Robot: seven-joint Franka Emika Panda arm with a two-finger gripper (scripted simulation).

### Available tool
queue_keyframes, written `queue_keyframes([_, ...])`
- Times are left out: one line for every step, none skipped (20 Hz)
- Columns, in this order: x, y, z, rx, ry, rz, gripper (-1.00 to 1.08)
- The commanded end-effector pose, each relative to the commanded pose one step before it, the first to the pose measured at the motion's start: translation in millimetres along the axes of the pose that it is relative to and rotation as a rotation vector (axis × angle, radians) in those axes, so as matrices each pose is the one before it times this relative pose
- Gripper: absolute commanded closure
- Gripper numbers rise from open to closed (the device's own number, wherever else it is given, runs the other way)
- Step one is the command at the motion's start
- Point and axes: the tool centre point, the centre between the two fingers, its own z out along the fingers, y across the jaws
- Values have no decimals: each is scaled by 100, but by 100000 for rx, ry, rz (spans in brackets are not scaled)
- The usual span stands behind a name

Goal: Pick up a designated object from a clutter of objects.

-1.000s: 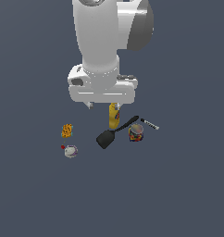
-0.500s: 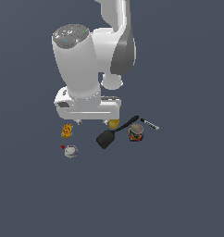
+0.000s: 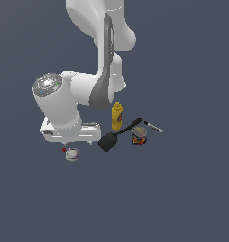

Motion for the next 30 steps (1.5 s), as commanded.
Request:
queue_keyframes([192, 1680, 1918, -321, 371, -1149, -92])
queue_keyframes([8, 568, 660, -121, 65, -339, -92])
queue_keyframes([-7, 519, 610, -122, 56, -318, -92])
queue_keyframes([-19, 477, 561, -116, 47, -287, -92])
queue_keyframes([-26, 426, 509, -113, 40, -267, -92])
queue_keyframes([-33, 384, 459, -103, 33, -235, -92])
queue_keyframes([-35, 336, 406, -96, 27, -212, -92])
queue_keyframes([-34, 289, 352, -87, 22, -187, -92])
queue_keyframes([-34, 248, 300, -72, 17, -152, -92])
queue_keyframes([-31, 203, 246, -60, 13, -124, -92])
queue_keyframes([-23, 151, 190, -52, 11, -107, -92])
queue_keyframes([-21, 117, 139, -30, 6, -62, -92])
queue_keyframes([-7, 55, 79, -30, 6, -62, -92])
queue_keyframes([-7, 31, 30, 0, 0, 0, -92])
queue_keyframes([-40, -92, -104, 65, -142, 194, -92])
queue_keyframes([-1, 1, 40, 0, 0, 0, -92])
queue_keyframes([-2, 4, 119, 0, 0, 0, -92])
queue_keyframes([-4, 6, 198, 0, 0, 0, -92])
queue_keyframes([-6, 8, 277, 0, 0, 0, -92])
queue_keyframes([-9, 10, 354, 0, 0, 0, -92])
queue_keyframes([-13, 11, 431, 0, 0, 0, -92])
queue_keyframes([-5, -30, 462, -25, 65, -69, -92])
queue_keyframes([-20, 14, 578, 0, 0, 0, -92])
queue_keyframes([-21, 15, 613, 0, 0, 0, -92])
queue_keyframes([-16, 14, 541, 0, 0, 0, -92])
queue_keyframes([1, -15, 428, -20, 45, -48, -92])
queue_keyframes([1, 16, 378, 0, 0, 0, -92])
queue_keyframes([11, 18, 296, 0, 0, 0, -92])
queue_keyframes([22, 19, 213, 0, 0, 0, -92])
queue_keyframes([43, -16, 112, -14, 32, -60, -92])
